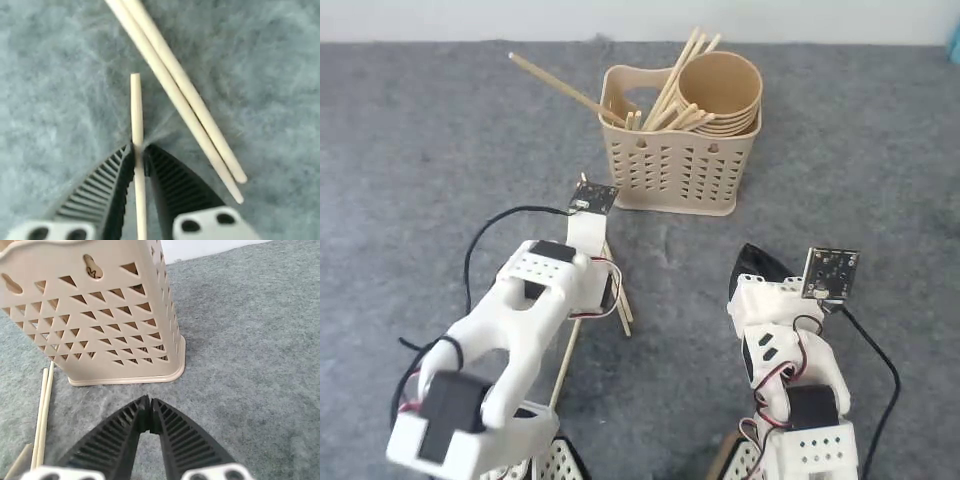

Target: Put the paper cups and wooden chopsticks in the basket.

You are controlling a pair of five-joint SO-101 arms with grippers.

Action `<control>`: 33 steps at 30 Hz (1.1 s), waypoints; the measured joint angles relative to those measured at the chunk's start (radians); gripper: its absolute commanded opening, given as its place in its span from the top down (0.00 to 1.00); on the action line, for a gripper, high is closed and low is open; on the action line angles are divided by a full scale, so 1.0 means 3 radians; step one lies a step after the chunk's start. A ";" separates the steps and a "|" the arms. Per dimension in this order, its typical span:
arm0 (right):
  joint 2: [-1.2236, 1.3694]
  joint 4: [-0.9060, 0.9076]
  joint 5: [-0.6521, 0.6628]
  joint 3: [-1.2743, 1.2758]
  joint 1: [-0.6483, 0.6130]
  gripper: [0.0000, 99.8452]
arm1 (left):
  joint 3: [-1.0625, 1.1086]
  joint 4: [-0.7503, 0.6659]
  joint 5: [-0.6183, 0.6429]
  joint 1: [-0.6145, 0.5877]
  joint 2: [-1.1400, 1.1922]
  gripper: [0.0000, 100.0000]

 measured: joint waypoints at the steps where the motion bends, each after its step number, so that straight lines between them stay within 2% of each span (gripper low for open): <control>1: 0.0000 0.0000 0.0000 0.0000 0.0000 0.99 | -0.0015 0.0097 -0.0010 0.0000 -0.0092 0.99; 5: 0.0000 0.0000 0.0000 0.0000 0.0000 0.99 | -0.0072 0.0435 -0.0010 0.0000 -0.0680 0.99; 7: -0.0005 0.0061 0.0000 0.0000 -0.0005 0.99 | -0.0072 0.0460 -0.0010 -0.0010 -0.1054 0.99; 11: -0.0005 0.0358 0.0240 0.0000 -0.0368 0.99 | 0.0118 0.0404 0.0010 -0.0020 -0.1800 0.99; 15: -0.0005 0.0624 0.0557 0.0000 -0.0696 0.99 | 0.0532 0.0092 0.0245 -0.0133 -0.2424 0.99; 21: -0.0005 0.0665 0.0583 0.0000 -0.0869 0.99 | 0.1166 -0.0757 0.0619 -0.0624 -0.3058 0.99; 26: -0.0005 0.0609 0.0522 0.0000 -0.1304 0.99 | 0.1759 -0.1381 0.0644 -0.0721 -0.3151 0.99; 29: -0.0005 0.0614 0.0501 -0.0010 -0.1606 0.99 | 0.1765 -0.1473 0.0644 -0.0742 -0.3115 0.99; 33: 0.0046 0.0726 0.0460 -0.0143 -0.1729 0.99 | 0.1632 -0.1458 0.0655 -0.0747 -0.2782 0.98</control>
